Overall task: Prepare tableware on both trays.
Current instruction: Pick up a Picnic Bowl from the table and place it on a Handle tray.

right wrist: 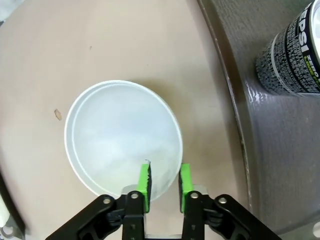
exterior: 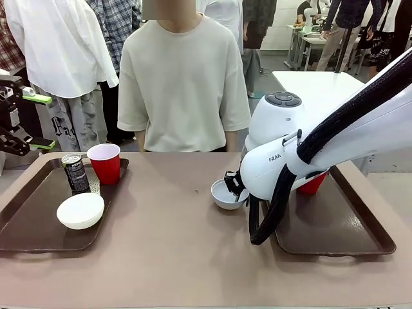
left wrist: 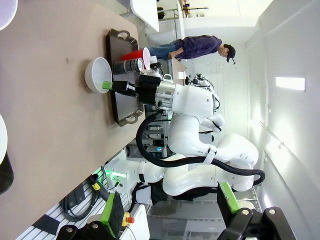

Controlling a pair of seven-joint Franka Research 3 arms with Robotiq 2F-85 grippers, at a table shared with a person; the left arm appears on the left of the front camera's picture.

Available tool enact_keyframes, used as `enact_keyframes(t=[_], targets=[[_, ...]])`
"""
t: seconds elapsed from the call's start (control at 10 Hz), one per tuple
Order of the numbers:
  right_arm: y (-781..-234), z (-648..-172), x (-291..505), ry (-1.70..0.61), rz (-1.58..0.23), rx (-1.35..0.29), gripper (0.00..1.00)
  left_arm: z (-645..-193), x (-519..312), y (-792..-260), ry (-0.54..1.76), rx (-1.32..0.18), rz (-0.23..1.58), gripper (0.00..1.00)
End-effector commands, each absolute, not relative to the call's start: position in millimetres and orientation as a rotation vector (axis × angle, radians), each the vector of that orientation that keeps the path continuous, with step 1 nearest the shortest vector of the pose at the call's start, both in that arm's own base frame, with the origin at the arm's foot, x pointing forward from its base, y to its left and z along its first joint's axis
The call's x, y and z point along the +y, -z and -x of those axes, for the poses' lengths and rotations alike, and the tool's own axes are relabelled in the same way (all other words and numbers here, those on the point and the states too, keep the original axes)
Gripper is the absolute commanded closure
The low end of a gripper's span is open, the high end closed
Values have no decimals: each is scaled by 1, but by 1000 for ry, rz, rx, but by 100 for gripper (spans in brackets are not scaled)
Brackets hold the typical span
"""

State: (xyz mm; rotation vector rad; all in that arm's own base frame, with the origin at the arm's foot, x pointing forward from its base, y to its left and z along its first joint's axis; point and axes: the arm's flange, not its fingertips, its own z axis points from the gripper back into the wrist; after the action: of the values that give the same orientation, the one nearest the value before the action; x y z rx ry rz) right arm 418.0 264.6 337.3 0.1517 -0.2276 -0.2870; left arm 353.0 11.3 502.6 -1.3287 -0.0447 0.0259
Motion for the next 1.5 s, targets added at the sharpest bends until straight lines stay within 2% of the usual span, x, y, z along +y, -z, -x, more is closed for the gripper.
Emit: enact_keyframes(t=[0.0, 0.2, 0.5, 0.7, 1.0, 1.2, 1.4], targets=[[-336, -421, 265, 276, -170, -225, 100, -353, 13, -503, -8, -55, 1336, 0], [-337, -420, 265, 264, -162, -217, 100, -353, 13, -503, -8, -55, 1336, 0], [-347, -408, 271, 114, 23, -88, 100, -353, 13, -503, -8, -55, 1336, 0], [-397, -392, 272, 69, -27, -94, 100, -353, 13, -503, -8, -55, 1336, 0], [-476, -354, 267, 67, 12, -180, 100, -353, 13, -503, -8, -55, 1336, 0], [-499, -338, 263, 80, 33, -227, 100, -353, 13, -503, -8, -55, 1336, 0], [-485, -351, 269, 68, 14, -197, 100, -353, 13, -503, -8, -55, 1336, 0]])
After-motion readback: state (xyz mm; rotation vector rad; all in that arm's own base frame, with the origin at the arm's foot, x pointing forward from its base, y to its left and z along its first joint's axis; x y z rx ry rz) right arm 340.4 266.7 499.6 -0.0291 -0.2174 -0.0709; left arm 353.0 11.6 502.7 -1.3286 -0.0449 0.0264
